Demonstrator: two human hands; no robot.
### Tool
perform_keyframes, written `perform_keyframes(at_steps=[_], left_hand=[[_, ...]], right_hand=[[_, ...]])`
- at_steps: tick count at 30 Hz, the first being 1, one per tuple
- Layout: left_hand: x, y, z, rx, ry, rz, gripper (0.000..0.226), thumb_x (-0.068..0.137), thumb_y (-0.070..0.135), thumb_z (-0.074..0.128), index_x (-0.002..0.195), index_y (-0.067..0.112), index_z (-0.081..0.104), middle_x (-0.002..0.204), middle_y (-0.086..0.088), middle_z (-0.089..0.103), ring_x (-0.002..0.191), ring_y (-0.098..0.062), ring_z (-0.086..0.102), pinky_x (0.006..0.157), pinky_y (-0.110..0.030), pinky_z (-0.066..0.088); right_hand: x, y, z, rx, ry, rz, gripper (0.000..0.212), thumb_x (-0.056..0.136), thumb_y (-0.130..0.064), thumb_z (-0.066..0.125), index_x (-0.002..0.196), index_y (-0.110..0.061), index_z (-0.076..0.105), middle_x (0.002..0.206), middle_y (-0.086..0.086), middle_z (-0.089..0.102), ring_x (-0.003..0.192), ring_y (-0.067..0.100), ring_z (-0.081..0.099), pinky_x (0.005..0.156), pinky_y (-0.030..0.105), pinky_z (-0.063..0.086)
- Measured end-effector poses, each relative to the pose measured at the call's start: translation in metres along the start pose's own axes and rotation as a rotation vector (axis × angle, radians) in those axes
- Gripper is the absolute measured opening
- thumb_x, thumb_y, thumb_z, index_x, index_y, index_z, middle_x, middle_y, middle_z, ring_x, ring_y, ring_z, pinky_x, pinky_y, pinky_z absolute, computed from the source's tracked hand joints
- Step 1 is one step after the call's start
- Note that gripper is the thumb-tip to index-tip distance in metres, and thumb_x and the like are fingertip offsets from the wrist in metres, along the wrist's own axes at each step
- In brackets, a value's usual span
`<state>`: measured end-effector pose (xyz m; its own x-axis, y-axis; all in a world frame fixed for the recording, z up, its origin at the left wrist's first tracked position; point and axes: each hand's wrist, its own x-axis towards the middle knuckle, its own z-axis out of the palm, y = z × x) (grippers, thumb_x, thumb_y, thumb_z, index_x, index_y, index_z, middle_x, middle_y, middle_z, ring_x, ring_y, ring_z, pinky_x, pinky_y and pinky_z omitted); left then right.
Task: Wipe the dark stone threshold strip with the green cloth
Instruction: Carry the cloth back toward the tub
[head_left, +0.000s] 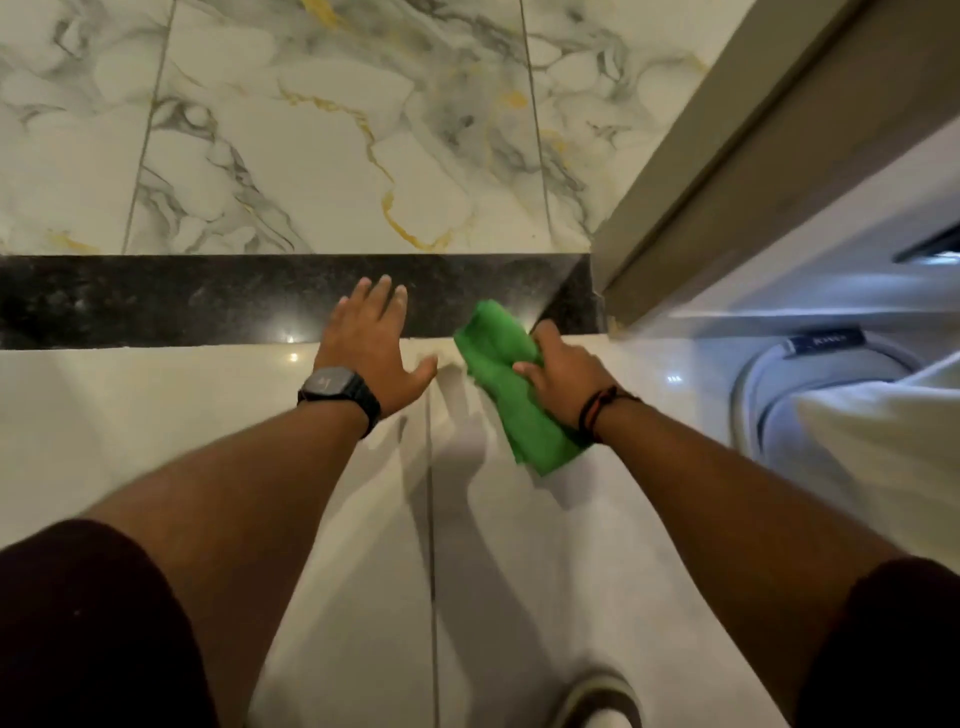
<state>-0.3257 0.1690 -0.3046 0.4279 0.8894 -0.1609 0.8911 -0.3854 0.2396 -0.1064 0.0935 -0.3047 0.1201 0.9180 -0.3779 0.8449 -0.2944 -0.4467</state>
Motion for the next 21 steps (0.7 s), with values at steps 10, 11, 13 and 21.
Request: perform_keyframes(at_steps=[10, 11, 13, 21], left_hand=[[-0.065, 0.191, -0.184, -0.195, 0.005, 0.12, 0.079, 0.083, 0.054, 0.06, 0.144, 0.009, 0.037, 0.15, -0.013, 0.037, 0.135, -0.033, 0.033, 0.11, -0.046, 0.027], [-0.071, 0.209, -0.197, -0.21, -0.007, 0.108, 0.079, 0.083, 0.055, 0.059, 0.144, 0.011, 0.037, 0.151, -0.012, 0.037, 0.135, -0.032, 0.032, 0.11, -0.046, 0.026], [-0.08, 0.254, -0.224, -0.232, -0.05, 0.126, 0.076, 0.083, 0.057, 0.057, 0.143, 0.013, 0.038, 0.15, -0.012, 0.037, 0.135, -0.032, 0.032, 0.109, -0.046, 0.027], [-0.081, 0.393, -0.244, -0.239, -0.139, 0.395, 0.082, 0.083, 0.061, 0.055, 0.146, 0.014, 0.032, 0.155, -0.008, 0.029, 0.138, -0.027, 0.027, 0.111, -0.039, 0.021]], right_hand=[[-0.162, -0.016, -0.233, 0.324, 0.276, 0.123, 0.021, 0.094, -0.028, 0.052, 0.097, -0.016, 0.035, 0.083, 0.009, 0.057, 0.073, 0.028, 0.054, 0.062, 0.031, 0.035], [-0.179, -0.015, -0.254, 0.341, 0.321, 0.128, 0.021, 0.094, -0.027, 0.053, 0.099, -0.014, 0.037, 0.084, 0.007, 0.058, 0.073, 0.027, 0.055, 0.062, 0.031, 0.036], [-0.217, -0.001, -0.301, 0.344, 0.422, 0.159, 0.023, 0.094, -0.027, 0.054, 0.101, -0.011, 0.039, 0.083, 0.005, 0.058, 0.071, 0.024, 0.054, 0.061, 0.03, 0.037], [-0.284, 0.108, -0.374, 0.394, 0.491, 0.446, 0.024, 0.094, -0.03, 0.053, 0.099, -0.013, 0.038, 0.077, -0.002, 0.055, 0.071, 0.026, 0.057, 0.058, 0.03, 0.042]])
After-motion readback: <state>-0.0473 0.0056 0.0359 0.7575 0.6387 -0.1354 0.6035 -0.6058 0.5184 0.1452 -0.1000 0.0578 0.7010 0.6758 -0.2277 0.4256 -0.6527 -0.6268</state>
